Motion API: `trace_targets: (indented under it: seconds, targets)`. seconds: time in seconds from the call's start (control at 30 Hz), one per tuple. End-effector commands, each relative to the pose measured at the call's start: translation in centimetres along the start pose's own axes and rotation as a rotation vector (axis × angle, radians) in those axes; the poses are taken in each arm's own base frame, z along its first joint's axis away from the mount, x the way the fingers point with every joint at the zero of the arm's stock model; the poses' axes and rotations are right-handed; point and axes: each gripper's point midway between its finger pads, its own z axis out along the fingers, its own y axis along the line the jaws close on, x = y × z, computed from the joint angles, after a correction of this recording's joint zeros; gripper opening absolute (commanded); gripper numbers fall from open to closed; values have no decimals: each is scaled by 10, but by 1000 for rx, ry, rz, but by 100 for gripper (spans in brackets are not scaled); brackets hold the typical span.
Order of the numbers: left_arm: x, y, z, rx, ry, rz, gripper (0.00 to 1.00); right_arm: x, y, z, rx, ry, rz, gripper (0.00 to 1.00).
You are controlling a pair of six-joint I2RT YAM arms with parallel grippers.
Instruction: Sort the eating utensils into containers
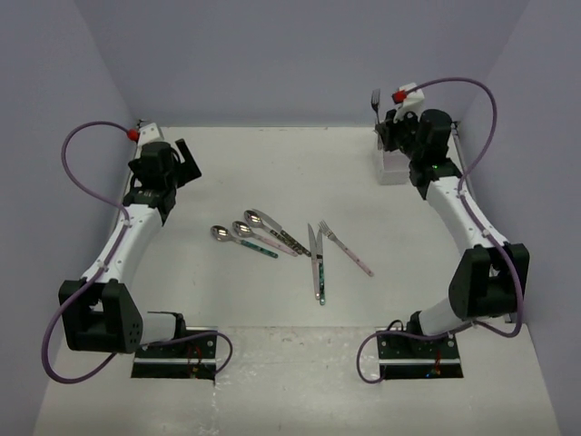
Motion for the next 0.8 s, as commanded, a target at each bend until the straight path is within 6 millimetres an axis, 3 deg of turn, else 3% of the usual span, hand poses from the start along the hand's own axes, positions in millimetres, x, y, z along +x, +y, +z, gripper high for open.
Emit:
trace_targets:
  seconds: [0.0, 0.03, 0.1, 0.13, 0.17, 0.2, 0.23, 0.27, 0.33, 0.4, 0.77]
  targets:
    - [-12, -4, -7, 21, -37, 8, 100, -40, -31, 9, -38, -162, -139, 0]
    - [-12, -6, -8, 32, -36, 6, 100, -55, -47, 11, -3, -187, -164, 0]
    - [-17, -10, -8, 44, -45, 1, 100, -47, -70, 29, 28, -176, -164, 0]
    - [-19, -10, -8, 45, -49, 1, 100, -61, -76, 35, 33, -203, -179, 0]
    - [-22, -11, -9, 47, -54, 0, 100, -48, -88, 50, 42, -187, -170, 0]
    - [-25, -11, -10, 46, -59, -1, 100, -45, -107, 51, 54, -185, -168, 0]
    - [-26, -11, -11, 44, -63, -2, 100, -55, -116, 55, 62, -209, -179, 0]
    - [-28, -11, -12, 45, -67, -4, 100, -43, -125, 68, 65, -200, -173, 0]
    - [-30, -12, -13, 48, -69, -6, 100, -46, -134, 74, 46, -235, -218, 0]
    - [-31, -13, -13, 49, -70, -5, 100, -27, -144, 84, 28, -224, -234, 0]
    - [-34, -20, -10, 77, -63, -2, 100, 16, -163, 110, -109, -163, -214, 7]
